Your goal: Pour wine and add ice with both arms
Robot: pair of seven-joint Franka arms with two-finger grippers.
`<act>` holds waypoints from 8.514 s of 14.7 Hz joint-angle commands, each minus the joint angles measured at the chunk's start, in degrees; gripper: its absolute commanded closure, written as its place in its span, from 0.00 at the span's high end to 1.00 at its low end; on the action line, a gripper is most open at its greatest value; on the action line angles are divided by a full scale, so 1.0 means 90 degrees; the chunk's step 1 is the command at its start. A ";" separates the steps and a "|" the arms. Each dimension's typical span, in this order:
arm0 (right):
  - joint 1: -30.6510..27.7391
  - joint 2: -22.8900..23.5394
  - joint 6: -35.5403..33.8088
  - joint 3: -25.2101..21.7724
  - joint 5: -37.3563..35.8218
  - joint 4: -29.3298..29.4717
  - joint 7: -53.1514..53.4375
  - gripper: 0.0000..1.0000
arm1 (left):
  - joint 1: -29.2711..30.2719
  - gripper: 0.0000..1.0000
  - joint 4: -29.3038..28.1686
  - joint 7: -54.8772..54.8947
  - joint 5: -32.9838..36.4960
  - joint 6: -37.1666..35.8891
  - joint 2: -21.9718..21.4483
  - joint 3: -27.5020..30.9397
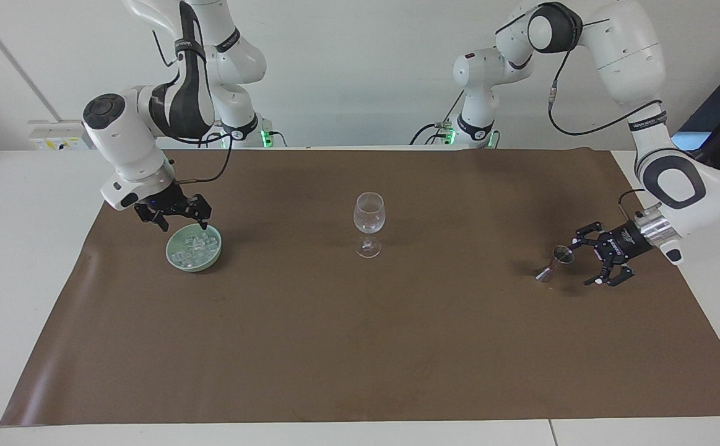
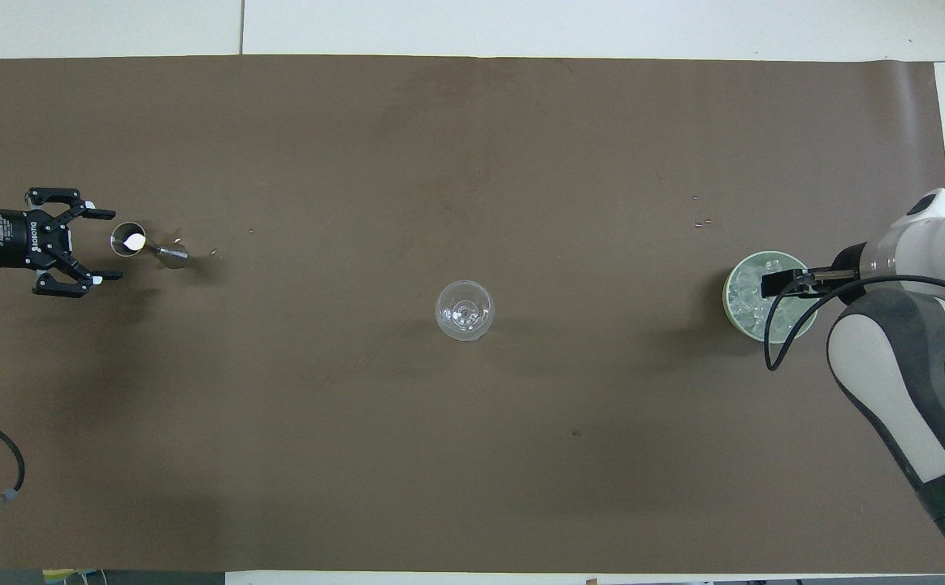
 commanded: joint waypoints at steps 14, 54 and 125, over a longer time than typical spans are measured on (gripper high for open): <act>-0.0029 -0.0020 0.0066 0.0007 0.0101 -0.0089 -0.0152 1.00 | -0.0336 1.00 -0.2105 0.1564 -0.2785 0.1165 -0.0934 -0.0037; -0.0077 0.0635 0.1658 0.0017 0.0101 -0.0929 -0.0709 0.62 | -0.1644 0.00 -0.2457 -0.0749 -0.3490 0.0921 -0.3053 -0.0027; 0.0157 -0.0244 -0.2209 0.0954 0.0529 0.2147 0.1233 0.05 | -0.4419 0.00 -0.1353 -0.5623 0.7742 0.2717 -0.3034 -0.2478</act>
